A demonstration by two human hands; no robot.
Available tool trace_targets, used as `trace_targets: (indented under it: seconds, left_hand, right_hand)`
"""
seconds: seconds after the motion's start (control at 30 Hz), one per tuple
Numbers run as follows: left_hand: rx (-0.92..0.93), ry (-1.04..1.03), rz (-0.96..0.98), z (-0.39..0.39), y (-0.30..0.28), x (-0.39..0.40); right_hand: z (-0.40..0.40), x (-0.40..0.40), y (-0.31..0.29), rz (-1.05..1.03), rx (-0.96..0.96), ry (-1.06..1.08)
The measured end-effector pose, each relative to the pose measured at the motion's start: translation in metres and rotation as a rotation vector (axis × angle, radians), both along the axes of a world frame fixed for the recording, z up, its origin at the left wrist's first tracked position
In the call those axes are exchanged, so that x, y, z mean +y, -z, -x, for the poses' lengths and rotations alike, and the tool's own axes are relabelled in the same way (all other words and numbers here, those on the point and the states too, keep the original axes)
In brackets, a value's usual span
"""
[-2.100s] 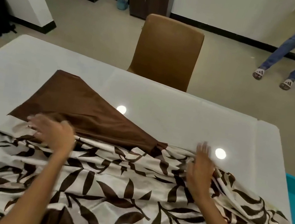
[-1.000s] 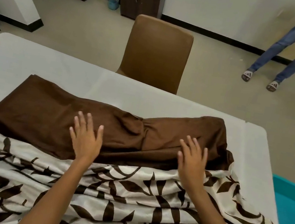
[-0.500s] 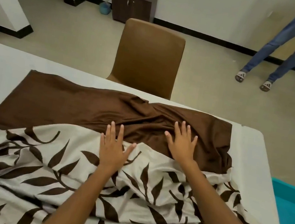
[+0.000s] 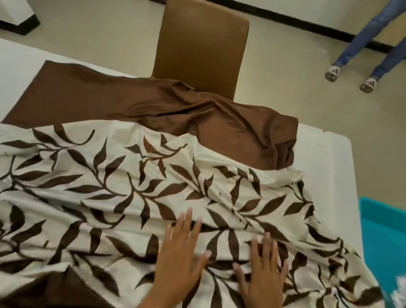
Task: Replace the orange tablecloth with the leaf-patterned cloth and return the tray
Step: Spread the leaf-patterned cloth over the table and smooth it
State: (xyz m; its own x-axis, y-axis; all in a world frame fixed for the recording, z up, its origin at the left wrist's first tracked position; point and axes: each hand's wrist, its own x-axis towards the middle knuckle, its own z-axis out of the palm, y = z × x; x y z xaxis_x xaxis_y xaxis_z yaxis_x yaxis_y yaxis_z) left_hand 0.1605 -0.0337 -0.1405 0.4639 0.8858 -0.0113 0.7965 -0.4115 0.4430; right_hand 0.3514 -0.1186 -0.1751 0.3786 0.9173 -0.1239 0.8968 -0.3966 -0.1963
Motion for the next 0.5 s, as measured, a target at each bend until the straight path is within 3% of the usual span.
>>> trace_targets:
  seconds: [0.13,0.2,0.3,0.5]
  left_hand:
    - [0.179,0.160,0.093,0.042,0.021,-0.096]
    - [0.221,0.206,0.111,0.060,0.023,-0.118]
    - [0.245,0.230,0.101,0.081,0.019,-0.135]
    - [0.203,0.360,0.008,0.128,0.020,-0.165]
  right_hand:
    - [0.001,0.020,-0.020,-0.037,-0.001,0.029]
    - [0.016,0.011,-0.030,-0.077,0.013,-0.076]
    - [0.040,-0.036,-0.027,-0.043,-0.032,-0.349]
    - [0.063,-0.138,-0.020,-0.050,0.060,-0.421]
